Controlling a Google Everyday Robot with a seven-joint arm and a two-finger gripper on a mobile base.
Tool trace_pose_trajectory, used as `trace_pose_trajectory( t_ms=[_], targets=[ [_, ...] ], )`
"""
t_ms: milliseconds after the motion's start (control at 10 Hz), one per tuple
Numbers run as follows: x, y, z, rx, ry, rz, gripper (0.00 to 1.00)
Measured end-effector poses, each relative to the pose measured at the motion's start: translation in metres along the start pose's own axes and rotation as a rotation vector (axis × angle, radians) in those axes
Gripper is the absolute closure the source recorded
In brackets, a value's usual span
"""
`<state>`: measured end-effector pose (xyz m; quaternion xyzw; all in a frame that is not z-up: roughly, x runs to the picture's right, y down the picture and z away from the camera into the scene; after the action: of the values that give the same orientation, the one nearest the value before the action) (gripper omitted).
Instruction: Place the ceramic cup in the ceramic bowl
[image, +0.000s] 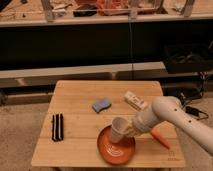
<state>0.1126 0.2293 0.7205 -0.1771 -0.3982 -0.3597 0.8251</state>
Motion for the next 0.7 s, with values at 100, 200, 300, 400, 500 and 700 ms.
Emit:
trace_pose_trajectory(
  t_ms=[100,200,300,400,500,700],
  targets=[
    [0.0001,-0.0002,-0.0001,0.002,-0.004,-0.006,0.99],
    [0.0,-0.0001,-0.0001,0.003,-0.008,-0.01,0.99],
    [-0.0002,-0.0002,0.0001,0.003,-0.009,-0.011,0.99],
    [-0.0001,-0.0002,-0.0001,0.004,-0.01,-0.012,0.99],
    [0.0,-0.0004,0.0,0.006,-0.012,-0.016,0.99],
    [-0.0004,-0.0003,0.0,0.007,-0.018,-0.021,0.99]
  ],
)
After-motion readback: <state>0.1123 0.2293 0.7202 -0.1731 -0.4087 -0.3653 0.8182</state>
